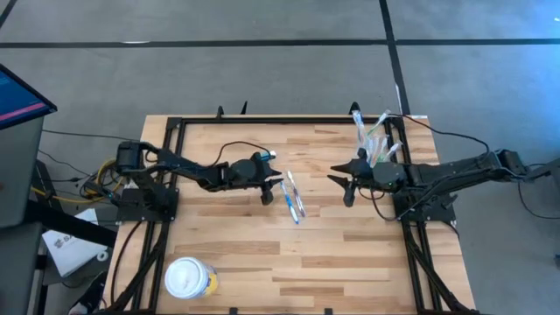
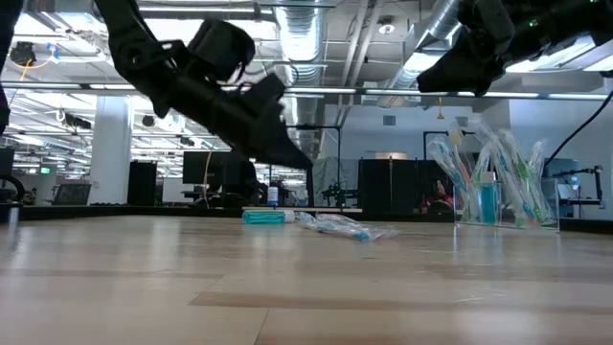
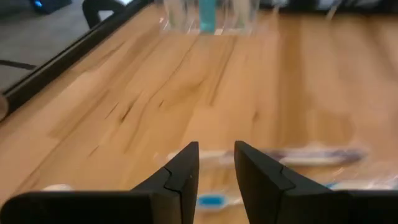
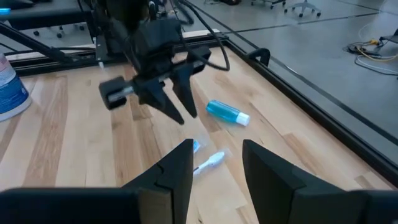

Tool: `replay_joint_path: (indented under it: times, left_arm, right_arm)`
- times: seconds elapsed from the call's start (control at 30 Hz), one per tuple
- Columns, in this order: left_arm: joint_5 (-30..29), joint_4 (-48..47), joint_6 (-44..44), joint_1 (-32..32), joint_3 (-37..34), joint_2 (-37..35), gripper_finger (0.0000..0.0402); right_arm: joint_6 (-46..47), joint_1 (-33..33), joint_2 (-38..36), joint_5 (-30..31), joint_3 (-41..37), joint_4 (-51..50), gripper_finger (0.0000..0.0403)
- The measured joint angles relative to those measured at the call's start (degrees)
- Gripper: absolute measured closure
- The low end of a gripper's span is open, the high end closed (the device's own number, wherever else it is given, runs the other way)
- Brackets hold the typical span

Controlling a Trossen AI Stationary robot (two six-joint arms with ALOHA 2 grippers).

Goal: Pick & Place toothbrushing station
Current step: Put the blue toothbrush into the transparent organizer

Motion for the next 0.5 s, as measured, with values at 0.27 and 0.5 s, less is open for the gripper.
replay_joint_path:
  times: [0.27, 0.5]
  left_arm:
    - [0.08, 0.43, 5.83, 0.37, 0.00, 1.91, 0.0274]
    - [-0.84, 0.49, 9.72, 1.46, 0.04, 4.92, 0.0223]
  right_arm:
    - [0.00, -0.01, -0.04, -0.02, 0.00, -0.01, 0.0275]
    - [-0.02, -0.01, -0.04, -0.02, 0.00, -0.01, 0.0275]
